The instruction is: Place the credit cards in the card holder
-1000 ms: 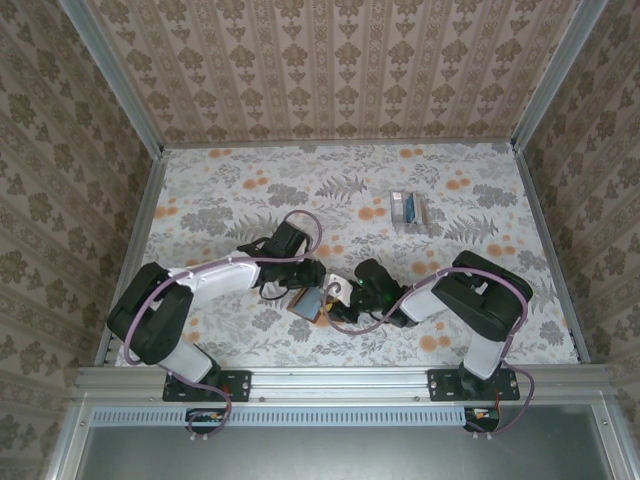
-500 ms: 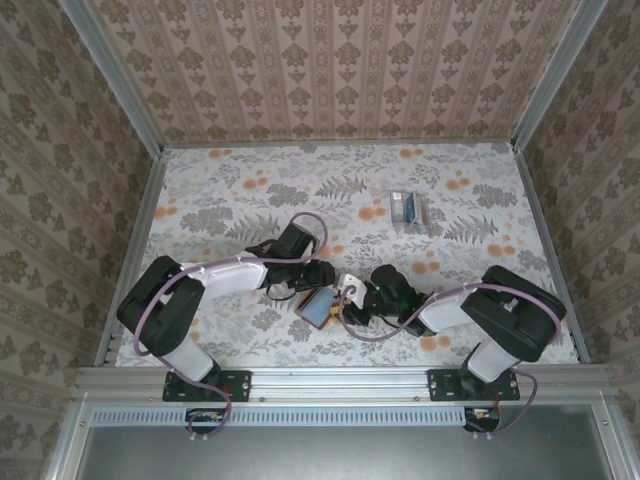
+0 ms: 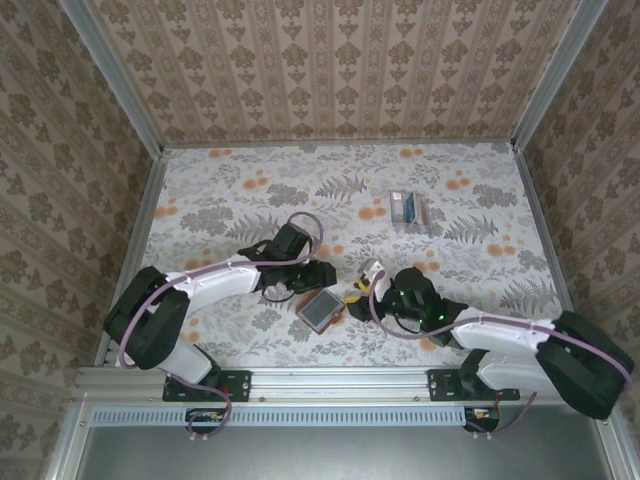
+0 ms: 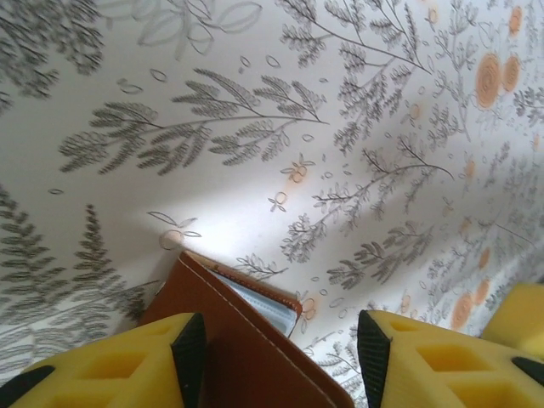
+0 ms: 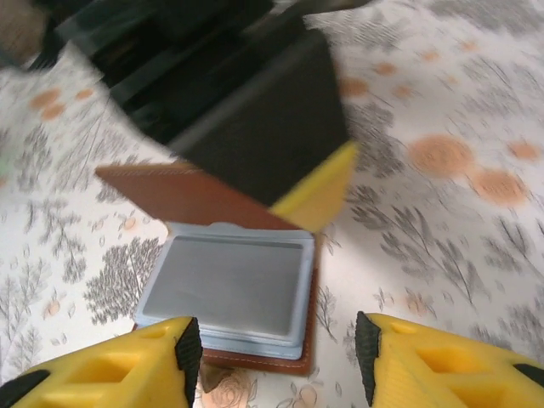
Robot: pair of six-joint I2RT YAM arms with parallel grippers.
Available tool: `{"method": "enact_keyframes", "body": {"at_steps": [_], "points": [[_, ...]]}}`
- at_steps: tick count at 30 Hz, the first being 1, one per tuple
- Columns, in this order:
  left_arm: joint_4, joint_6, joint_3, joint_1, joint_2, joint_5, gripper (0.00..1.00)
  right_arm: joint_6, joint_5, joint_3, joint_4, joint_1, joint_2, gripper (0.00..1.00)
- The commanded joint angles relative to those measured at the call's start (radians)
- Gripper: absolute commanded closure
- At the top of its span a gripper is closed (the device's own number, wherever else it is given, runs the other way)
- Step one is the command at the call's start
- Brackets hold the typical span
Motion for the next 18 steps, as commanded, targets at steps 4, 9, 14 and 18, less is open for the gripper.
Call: {"method": "enact_keyframes", "body": {"at_steps": [4, 9, 14, 18], "points": [[0.093, -0.067, -0.031, -0.015, 0.039, 0.112, 0.5, 0.689, 0.107, 0.1, -0.455, -0.016, -0.099, 0.57], [0.167, -0.133, -0.049, -0.013, 0.031, 0.151, 0.51, 1.015, 0.007, 0.018, -0.338, -0.016, -0.128, 0.51], [0.131, -0.136, -0.042, -0.009, -0.03, 0.139, 0.48, 0.813, -0.132, 0.115, -0.409, -0.016, -0.068, 0.52], [0.067, -0.11, -0.039, -0.004, -0.1, 0.124, 0.48, 0.665, -0.234, 0.157, -0.379, -0.006, 0.073, 0.53]]}}
